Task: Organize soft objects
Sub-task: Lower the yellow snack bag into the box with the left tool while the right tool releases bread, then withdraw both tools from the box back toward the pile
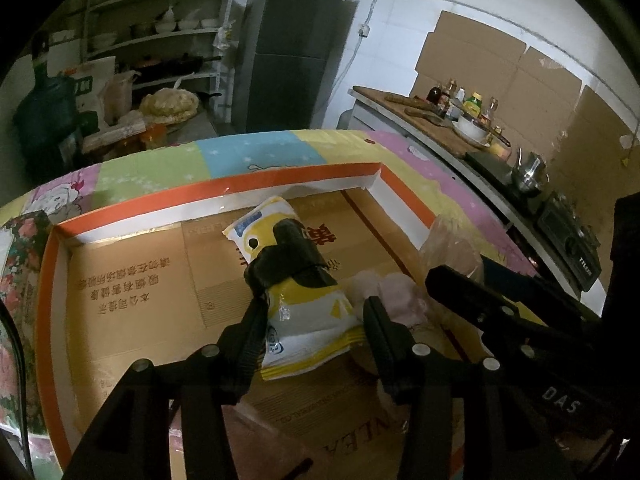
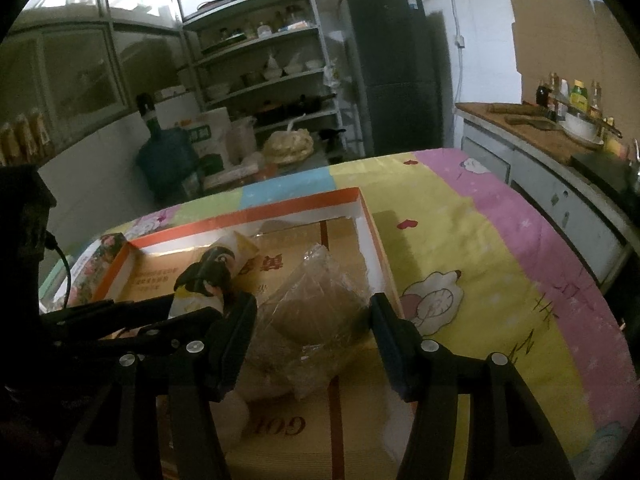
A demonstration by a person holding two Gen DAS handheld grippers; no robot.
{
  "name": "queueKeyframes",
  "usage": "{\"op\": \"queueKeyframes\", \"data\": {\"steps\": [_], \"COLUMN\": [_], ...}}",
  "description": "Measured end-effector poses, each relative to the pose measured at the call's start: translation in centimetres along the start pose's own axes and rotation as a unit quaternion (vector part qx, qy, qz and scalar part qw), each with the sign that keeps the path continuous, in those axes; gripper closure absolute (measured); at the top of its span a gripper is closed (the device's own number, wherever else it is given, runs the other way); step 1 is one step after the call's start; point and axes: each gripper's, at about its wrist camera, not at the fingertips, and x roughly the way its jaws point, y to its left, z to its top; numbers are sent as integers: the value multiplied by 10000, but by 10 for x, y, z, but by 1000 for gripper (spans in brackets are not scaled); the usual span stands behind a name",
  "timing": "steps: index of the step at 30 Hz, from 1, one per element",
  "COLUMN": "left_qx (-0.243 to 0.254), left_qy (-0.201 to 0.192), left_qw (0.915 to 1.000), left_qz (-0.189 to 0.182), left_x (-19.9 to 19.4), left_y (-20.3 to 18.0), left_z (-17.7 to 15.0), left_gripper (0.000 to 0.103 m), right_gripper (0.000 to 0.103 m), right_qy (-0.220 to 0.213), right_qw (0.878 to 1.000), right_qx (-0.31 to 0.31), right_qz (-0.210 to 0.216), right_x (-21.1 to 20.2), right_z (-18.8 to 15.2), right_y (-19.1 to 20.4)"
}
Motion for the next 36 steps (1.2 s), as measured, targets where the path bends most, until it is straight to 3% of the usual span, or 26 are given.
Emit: {"op": "queueKeyframes", "data": {"steps": [6, 20, 36], "left_qx": [-68, -16, 125], "left_qy": [-158, -588, -1037], "left_qw": [9998, 9980, 9936], "left_qz": [39, 222, 422], "left_x": [-8, -33, -71], "left_y": [3, 4, 2], "left_z": [-1, 0, -4], "left_gripper": [50, 30, 26], "right_gripper": [39, 36, 36], "right_qy": [-46, -295, -468], "right_qw": [10000, 9995, 9988], "right_qx": [-9, 33, -15], "right_qz": [51, 54, 116], "right_x": [0, -12, -33], "right_z": [1, 4, 5], "right_y": [1, 4, 19]}}
